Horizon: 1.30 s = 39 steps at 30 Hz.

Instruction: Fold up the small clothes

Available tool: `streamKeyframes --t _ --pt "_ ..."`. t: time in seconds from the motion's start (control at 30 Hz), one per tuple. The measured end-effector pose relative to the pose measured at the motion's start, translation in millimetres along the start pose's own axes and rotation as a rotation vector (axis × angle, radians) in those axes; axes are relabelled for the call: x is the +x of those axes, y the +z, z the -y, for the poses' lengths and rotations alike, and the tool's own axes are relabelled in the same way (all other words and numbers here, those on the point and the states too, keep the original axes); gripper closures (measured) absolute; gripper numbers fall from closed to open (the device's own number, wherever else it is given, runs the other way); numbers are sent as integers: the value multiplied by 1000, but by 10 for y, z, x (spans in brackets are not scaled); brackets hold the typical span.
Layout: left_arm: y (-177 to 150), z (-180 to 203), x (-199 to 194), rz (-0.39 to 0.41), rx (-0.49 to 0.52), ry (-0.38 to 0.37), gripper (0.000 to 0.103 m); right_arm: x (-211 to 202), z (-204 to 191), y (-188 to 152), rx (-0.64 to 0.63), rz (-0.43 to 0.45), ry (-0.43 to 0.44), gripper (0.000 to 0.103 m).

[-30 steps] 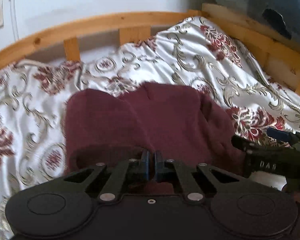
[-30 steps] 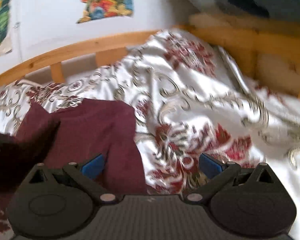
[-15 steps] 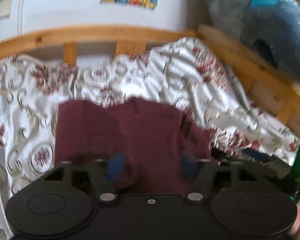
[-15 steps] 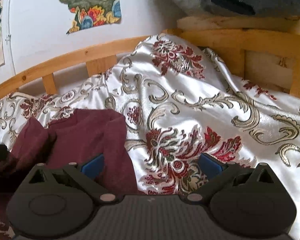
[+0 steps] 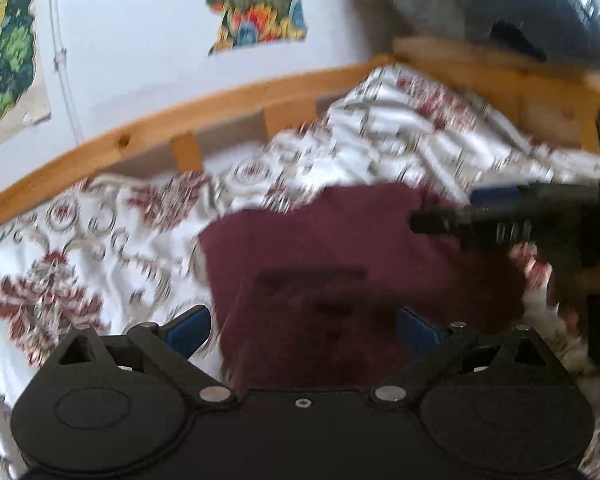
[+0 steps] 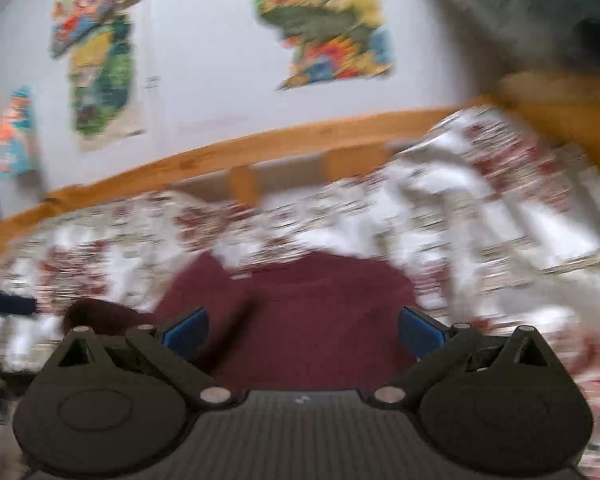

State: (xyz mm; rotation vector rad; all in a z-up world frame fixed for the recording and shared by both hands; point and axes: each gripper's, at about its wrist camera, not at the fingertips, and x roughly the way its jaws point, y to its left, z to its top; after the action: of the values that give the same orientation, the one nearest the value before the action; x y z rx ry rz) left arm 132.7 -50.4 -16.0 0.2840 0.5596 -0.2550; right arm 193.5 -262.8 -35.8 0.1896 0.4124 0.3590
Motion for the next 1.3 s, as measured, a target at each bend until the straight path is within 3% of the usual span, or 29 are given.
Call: streamKeyframes --t 0.1,0.2,0.27,0.4,0.5,0.7,0.73,1.07,1.3 --pt "-100 -71 114 -51 -3 29 4 228 -50 50 51 -73 131 0" --pt "-144 -143 239 -102 -12 43 10 401 -37 64 130 -102 205 0" --pt "-160 -175 311 -139 -16 44 19 527 -4 88 193 -114 246 9" --pt "-170 -218 403 -194 -44 16 57 702 112 58 320 -145 263 23" --pt "-202 -225 388 -183 -70 16 64 759 110 -24 305 -167 260 31" --pt "-216 -110 344 -154 -19 32 73 814 59 -118 313 -195 268 79" --pt "-211 -93 333 -149 -11 34 74 796 50 -119 304 -193 266 94" --pt "-49 132 186 -40 88 15 83 392 0 198 123 -95 172 97" --pt "55 509 171 12 193 -46 84 99 268 251 123 -81 61 97"
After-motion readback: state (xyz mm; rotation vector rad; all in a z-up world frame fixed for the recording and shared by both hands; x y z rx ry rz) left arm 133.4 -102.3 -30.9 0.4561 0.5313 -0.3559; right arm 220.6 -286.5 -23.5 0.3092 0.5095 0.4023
